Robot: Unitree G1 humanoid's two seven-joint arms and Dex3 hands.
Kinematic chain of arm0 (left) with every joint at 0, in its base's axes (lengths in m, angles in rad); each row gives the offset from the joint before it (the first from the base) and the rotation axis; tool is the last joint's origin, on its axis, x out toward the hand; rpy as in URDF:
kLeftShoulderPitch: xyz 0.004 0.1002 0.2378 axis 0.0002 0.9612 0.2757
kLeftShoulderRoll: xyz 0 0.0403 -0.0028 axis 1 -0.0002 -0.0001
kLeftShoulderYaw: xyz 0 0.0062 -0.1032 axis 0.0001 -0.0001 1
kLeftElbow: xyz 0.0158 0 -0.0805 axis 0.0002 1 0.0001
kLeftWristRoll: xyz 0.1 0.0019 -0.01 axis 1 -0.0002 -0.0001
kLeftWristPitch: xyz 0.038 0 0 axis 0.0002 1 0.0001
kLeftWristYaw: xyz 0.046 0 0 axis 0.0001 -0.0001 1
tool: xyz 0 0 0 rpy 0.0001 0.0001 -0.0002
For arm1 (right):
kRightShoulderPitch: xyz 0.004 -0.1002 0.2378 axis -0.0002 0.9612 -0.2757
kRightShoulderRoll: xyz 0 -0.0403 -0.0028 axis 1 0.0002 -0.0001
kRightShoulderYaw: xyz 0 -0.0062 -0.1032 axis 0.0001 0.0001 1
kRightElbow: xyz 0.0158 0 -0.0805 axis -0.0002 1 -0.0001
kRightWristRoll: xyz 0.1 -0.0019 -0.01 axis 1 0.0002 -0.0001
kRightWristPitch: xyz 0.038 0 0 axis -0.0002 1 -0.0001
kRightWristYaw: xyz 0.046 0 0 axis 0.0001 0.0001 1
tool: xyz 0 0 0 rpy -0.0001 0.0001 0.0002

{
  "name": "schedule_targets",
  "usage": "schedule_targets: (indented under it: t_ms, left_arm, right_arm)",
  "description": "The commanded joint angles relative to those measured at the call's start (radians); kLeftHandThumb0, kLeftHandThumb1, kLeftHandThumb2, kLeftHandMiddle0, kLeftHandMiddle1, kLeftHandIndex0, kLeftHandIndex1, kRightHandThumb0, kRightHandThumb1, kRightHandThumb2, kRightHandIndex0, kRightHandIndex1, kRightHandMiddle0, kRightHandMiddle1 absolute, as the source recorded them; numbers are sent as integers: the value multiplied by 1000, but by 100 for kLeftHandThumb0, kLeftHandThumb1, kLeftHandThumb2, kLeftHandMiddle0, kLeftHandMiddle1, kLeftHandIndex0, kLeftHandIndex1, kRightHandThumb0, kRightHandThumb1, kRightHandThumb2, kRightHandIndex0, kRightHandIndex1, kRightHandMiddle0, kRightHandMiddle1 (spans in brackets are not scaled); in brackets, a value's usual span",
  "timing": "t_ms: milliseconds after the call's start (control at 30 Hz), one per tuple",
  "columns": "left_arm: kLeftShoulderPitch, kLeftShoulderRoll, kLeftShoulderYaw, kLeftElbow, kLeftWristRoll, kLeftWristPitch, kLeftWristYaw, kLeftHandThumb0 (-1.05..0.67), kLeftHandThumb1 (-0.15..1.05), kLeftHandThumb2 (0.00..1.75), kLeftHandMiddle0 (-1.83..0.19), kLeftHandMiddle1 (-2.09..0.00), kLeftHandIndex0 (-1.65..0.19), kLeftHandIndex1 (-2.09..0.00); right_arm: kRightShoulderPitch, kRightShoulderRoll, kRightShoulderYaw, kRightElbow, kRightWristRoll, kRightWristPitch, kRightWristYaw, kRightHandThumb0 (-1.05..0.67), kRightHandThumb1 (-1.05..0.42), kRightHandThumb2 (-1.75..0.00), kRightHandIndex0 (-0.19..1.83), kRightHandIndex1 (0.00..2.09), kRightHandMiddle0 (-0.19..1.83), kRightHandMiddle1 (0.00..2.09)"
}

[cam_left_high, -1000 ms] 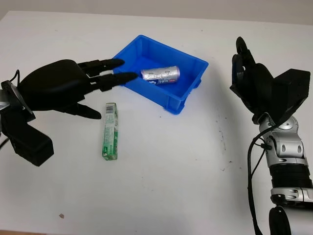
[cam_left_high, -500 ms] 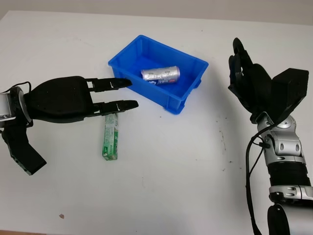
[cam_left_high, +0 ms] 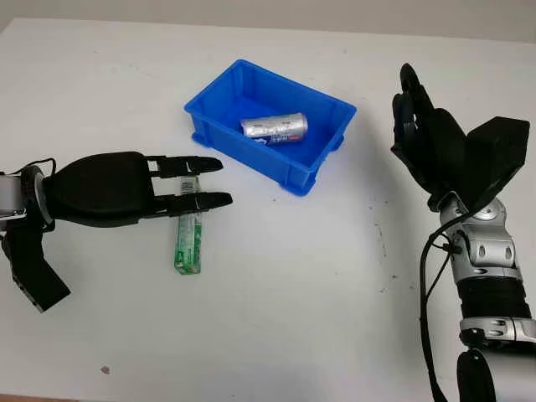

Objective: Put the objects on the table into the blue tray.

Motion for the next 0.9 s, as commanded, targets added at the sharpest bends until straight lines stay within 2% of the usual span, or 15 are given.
schedule_targets:
  t_ms: [0, 200, 400, 467, 567, 700, 767, 800, 833, 867]
  left_arm:
    - [-2, 20, -16, 2, -11, 5, 7, 3, 105, 33, -6, -6, -5, -6]
    - [-12, -5, -71, -1, 16, 12, 37, 4, 105, 36, -8, -6, -9, -7]
    - [-30, -42, -153, -4, 80, 53, 160, -4, 105, 34, -15, -8, -13, -9]
    - [-34, -48, -175, -8, 98, 71, 176, -5, 105, 31, -16, -8, -13, -8]
    - [-46, -60, -201, -3, 108, 78, 190, -11, 105, 18, -21, -8, -15, -9]
    - [-63, -86, -239, 22, 118, 91, 230, -6, 105, 12, -38, -17, -26, -12]
    - [-69, -95, -253, 16, 125, 111, 242, -6, 105, 16, -28, -84, -34, -18]
    - [-70, -100, -259, 16, 130, 125, 253, -8, 105, 17, -19, -126, -37, -23]
    - [-71, -104, -268, 15, 140, 142, 259, -11, 105, 15, -14, -174, -35, -46]
    - [-72, -110, -275, 15, 146, 158, 267, -13, 105, 15, -18, -191, -27, -71]
  right_arm:
    - [8, 3, -12, -21, 8, 0, -3, -77, -105, -79, -19, 0, -19, 0]
    - [11, -1, -9, -23, 4, 1, -7, -76, -105, -80, -19, 0, -19, 0]
    - [15, 2, -12, -27, 10, 8, -10, -76, -105, -79, -19, 0, -19, 0]
    - [18, 3, -12, -32, 8, 9, -15, -76, -105, -79, -19, 0, -19, 0]
    - [19, 5, -13, -31, 14, 4, -12, -76, -105, -79, -19, 0, -19, 0]
    - [20, 7, -13, -36, 17, 15, -17, -76, -105, -79, -19, 0, -19, 0]
    - [21, 9, -15, -34, 18, 11, -21, -76, -105, -79, -19, 0, -19, 0]
    - [21, 11, -16, -35, 20, 12, -23, -76, -105, -78, -19, 0, -19, 0]
    - [21, 12, -16, -36, 19, 10, -26, -76, -105, -78, -19, 0, -19, 0]
    - [21, 11, -16, -34, 19, 8, -26, -76, -105, -78, -19, 0, -19, 0]
